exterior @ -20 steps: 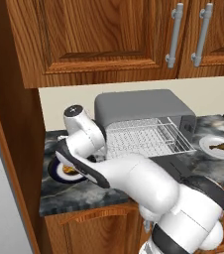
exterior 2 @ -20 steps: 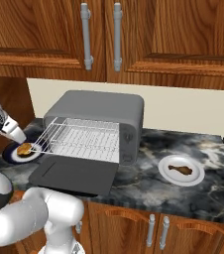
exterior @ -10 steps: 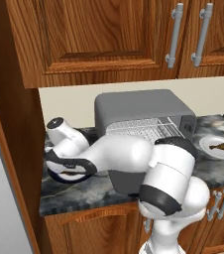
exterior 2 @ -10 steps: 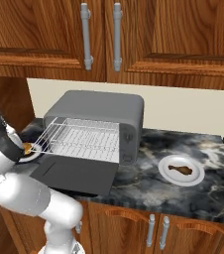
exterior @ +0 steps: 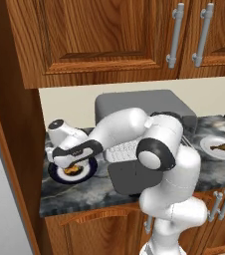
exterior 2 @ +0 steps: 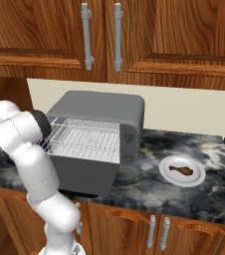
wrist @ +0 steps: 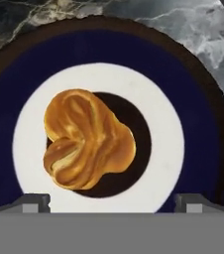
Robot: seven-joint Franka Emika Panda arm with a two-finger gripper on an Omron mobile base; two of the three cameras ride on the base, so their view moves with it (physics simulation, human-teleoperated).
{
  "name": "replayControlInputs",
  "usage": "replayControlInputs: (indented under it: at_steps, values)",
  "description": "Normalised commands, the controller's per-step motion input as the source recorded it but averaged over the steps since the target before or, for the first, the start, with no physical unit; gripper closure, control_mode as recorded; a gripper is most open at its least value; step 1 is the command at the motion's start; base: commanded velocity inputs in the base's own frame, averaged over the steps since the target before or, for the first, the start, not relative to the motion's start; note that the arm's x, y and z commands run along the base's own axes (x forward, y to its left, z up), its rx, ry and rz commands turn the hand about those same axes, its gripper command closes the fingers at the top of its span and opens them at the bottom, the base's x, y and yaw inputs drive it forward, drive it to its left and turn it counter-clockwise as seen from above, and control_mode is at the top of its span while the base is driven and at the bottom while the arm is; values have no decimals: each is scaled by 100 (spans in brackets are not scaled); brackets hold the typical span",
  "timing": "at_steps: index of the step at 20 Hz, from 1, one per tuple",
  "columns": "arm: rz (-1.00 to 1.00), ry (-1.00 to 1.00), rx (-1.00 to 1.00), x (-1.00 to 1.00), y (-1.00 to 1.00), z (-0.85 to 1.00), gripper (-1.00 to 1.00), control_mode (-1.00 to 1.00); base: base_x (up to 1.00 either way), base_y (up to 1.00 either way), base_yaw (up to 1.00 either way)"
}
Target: Open the toaster oven door. Place the bread on the top rack in the toaster oven and place the chicken drumstick on the bottom rack.
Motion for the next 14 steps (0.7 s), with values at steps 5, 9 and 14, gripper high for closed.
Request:
replayControlInputs:
  at_steps: [5, 9, 14]
  values:
    - [-1, 3, -3, 27, 27, -36, -100, -100, 0, 0, 0]
    - [-4, 0, -2, 22, 26, -2, -100, -100, 0, 0, 0]
    - [-8, 0, -3, 12, 8, 0, -100, -100, 0, 0, 0]
